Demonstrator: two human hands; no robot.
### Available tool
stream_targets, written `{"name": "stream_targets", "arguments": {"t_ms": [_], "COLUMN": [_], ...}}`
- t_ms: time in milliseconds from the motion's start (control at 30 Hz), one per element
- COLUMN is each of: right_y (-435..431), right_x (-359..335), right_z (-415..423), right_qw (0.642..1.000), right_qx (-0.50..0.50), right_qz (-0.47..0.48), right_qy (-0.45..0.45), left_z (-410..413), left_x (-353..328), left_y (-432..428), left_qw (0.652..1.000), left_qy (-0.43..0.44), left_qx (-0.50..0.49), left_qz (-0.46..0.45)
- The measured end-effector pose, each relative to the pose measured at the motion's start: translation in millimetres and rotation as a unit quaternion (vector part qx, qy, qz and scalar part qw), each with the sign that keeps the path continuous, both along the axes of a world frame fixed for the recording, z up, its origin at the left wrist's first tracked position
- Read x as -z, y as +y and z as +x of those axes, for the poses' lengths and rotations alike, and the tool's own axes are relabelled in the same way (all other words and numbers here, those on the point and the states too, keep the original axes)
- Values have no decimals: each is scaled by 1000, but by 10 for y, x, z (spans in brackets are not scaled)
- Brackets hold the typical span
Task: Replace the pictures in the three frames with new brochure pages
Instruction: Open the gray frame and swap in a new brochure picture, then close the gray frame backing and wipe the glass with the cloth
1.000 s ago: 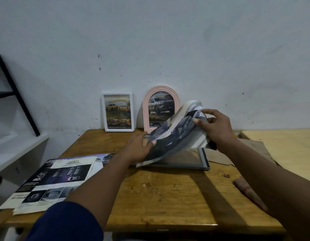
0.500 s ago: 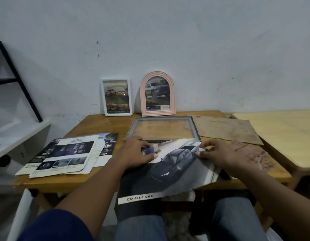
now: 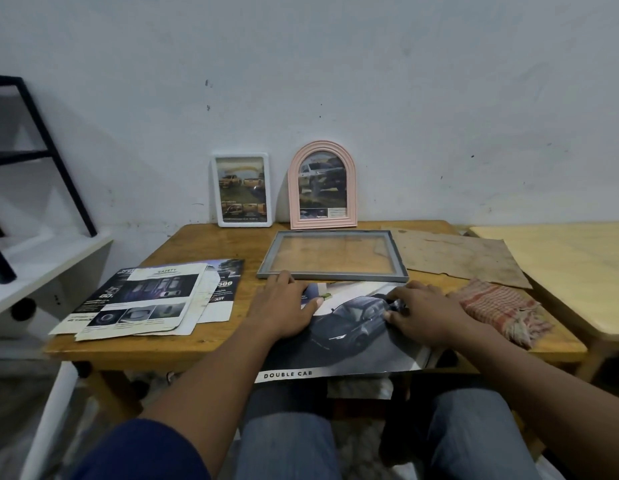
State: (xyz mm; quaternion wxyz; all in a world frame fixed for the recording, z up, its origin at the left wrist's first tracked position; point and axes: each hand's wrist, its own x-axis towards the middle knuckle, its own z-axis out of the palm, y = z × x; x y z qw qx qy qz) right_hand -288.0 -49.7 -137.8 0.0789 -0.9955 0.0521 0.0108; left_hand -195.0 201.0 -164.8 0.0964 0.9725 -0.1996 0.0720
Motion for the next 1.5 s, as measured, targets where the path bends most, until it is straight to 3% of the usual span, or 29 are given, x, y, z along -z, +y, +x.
{"name": "stream_targets", "arguments": {"t_ms": [167,333,467,700,867,1033,1300,1500], "right_y": [118,764,1542,2380,2503,2528,2537,2093], "right_x": [-187,-420,-380,-70,136,165,31,-186], "right_z": [249,821,1290,1880,2077,2046,1900,1971], "right_qw": [998,990,981,976,973,973,942,928], "right_qx": [3,-94,-161,-219,-229,-217,-246,-204], "right_qz": [-21,42,81,20,-2,65,83,221], "right_qy": [-60,-101,-67,-6,13,-50,-211,-220], "left_z": [106,358,528,591,602,635,611,596], "left_x": [-163,-310,-182,99,190,185,72,-31], "left_y": [194,785,1338,1849,1896,1895,1926,1926], "left_qw": [996,988,985,981,977,977,975,976], "left_qy": [-53,-67,-29,28,28,33,43,59], "left_qx": [-28,-111,-161,-192,-209,-211,-216,-207], "left_qz": [-61,-80,-60,-12,-24,-16,27,31]}}
